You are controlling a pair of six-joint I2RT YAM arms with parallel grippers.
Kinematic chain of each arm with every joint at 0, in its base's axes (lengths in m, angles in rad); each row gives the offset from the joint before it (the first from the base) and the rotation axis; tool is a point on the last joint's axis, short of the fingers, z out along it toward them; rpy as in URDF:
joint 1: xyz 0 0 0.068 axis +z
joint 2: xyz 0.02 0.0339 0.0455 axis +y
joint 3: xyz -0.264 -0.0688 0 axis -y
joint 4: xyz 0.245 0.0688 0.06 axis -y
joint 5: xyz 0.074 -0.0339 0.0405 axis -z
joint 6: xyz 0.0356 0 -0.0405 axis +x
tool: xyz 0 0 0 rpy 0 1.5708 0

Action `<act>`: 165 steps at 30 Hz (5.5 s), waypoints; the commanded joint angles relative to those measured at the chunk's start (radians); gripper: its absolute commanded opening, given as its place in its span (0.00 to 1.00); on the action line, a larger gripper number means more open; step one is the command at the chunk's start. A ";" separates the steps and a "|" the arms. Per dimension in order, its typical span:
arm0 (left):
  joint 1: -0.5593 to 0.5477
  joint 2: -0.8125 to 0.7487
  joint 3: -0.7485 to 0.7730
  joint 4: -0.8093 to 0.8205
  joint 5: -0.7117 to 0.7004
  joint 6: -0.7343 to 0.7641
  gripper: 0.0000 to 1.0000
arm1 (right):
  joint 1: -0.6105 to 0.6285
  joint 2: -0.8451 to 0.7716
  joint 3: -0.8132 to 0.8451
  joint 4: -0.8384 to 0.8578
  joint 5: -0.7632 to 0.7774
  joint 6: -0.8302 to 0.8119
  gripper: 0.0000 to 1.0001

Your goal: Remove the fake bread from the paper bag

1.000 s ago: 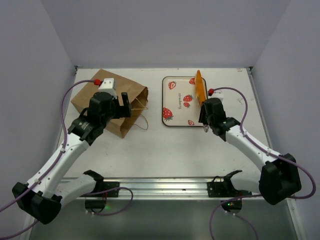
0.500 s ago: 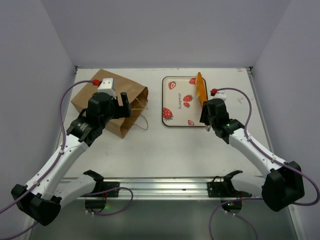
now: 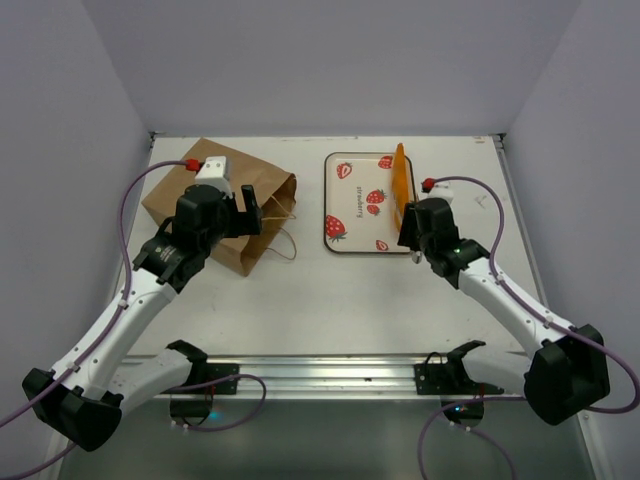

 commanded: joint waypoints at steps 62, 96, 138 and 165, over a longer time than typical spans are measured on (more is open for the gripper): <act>-0.122 0.123 0.036 -0.185 -0.241 0.143 1.00 | 0.025 -0.138 0.104 -0.079 -0.416 0.010 0.53; -0.185 0.468 0.064 0.081 -0.539 0.212 0.91 | 0.024 -0.136 0.129 -0.105 -0.504 -0.018 0.53; -0.187 0.367 0.044 0.157 -0.589 0.219 0.00 | 0.247 -0.126 0.061 0.005 -0.584 0.034 0.51; -0.188 0.241 -0.020 0.095 -0.384 0.146 0.00 | 0.359 0.120 -0.019 0.473 -0.476 0.086 0.48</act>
